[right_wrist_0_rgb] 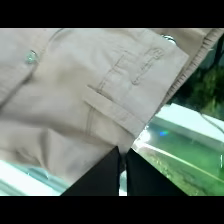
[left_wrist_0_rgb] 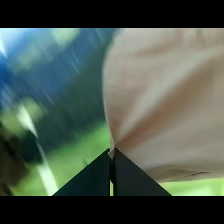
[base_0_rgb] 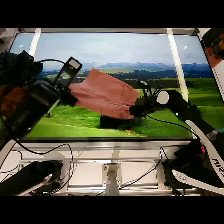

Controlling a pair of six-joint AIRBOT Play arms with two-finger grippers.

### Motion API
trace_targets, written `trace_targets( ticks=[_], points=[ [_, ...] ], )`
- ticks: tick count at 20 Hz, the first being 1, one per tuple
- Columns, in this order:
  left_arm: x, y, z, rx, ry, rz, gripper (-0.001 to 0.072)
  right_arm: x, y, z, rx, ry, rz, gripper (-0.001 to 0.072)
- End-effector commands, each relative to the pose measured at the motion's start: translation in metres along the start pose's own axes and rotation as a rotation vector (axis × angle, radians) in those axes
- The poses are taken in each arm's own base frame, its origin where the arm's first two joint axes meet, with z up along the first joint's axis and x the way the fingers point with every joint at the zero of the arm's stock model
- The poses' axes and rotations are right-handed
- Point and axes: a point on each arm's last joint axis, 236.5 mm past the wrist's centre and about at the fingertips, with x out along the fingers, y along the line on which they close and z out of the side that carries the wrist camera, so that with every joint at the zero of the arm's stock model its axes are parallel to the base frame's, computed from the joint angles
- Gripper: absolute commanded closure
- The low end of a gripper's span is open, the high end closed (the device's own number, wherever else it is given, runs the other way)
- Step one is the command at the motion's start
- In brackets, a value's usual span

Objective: Fold the clothes and pants, and hang the long-sleeved shirts on hangers.

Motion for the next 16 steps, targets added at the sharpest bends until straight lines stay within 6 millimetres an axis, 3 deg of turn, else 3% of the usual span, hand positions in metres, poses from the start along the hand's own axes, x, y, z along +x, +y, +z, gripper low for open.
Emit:
trace_targets(
  ticks=[1, 5, 9, 13, 16],
  points=[
    [-0.009, -0.041, -0.052, -0.036, 0.226, -0.168, 0.0695, -0.006, -0.002, -0.016, -0.015, 0.06, -0.014, 0.07],
    [-0.006, -0.068, -0.068, -0.048, 0.283, -0.262, 0.0695, -0.007, -0.002, -0.028, -0.015, 0.109, -0.015, 0.07],
    [0.008, -0.085, -0.105, -0.061, 0.404, -0.277, 0.0696, -0.008, -0.011, -0.049, -0.027, 0.194, -0.048, 0.07],
    [0.028, -0.098, -0.146, -0.04, 0.503, -0.272, 0.0696, 0.005, -0.021, -0.076, -0.001, 0.267, -0.057, 0.07],
    [0.035, -0.109, -0.166, -0.031, 0.547, -0.291, 0.0695, 0.012, -0.026, -0.092, 0.013, 0.306, -0.063, 0.07]
  ],
)
